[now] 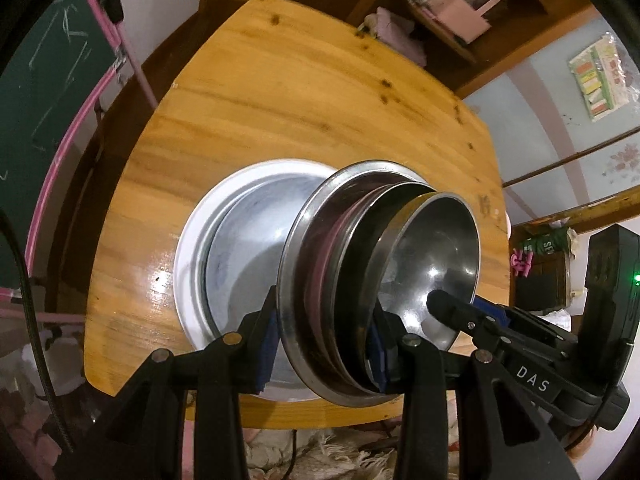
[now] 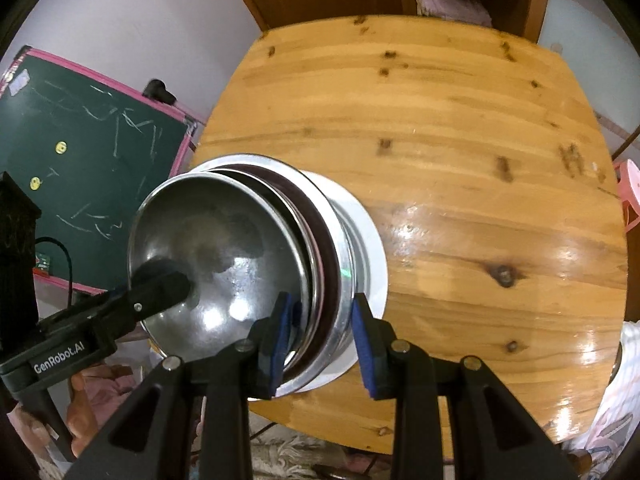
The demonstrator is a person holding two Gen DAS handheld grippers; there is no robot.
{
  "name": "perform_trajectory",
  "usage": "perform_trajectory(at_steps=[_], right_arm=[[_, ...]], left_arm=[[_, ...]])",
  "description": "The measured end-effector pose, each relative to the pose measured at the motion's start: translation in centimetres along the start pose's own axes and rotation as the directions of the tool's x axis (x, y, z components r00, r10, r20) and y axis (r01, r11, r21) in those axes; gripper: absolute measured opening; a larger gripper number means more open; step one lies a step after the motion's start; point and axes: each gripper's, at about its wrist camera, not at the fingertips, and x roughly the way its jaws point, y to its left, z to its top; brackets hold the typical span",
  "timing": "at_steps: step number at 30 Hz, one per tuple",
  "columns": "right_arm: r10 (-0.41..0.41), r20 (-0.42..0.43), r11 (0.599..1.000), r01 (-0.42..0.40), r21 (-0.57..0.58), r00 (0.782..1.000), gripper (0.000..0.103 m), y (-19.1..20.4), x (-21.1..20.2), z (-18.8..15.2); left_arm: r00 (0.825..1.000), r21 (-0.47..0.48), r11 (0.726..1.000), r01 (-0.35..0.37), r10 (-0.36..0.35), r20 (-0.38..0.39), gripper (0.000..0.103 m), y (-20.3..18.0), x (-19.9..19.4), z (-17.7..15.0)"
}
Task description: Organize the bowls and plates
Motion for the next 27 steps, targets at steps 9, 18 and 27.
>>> perform_trajectory(at_steps=[9,18,27], right_arm=[[-0.021,-0.087,0.999,0.023,0.029,0.996,0.030,-0.1,3.7,0.0],[-0.030,-0.087,0.999,0.032,0.019,0.996,0.029,0.4,4.1,0.2],[-0.025,-0.076,1.000,0.025,-0.003,0.997,0.030,0.8,4.0,0.1]], left_arm=[[0.997,-0.033,0.999,-0.013,0.010,-0.077,0.036,2.0,3.5,0.2],[0.997,-0.043,0.999,-0.016,0.013,-0.079,0.036,2.4,3.5,0.4],[0.998,-0.042,0.999,-0.031,0.028,-0.062,0.049,2.5,3.2,0.3]])
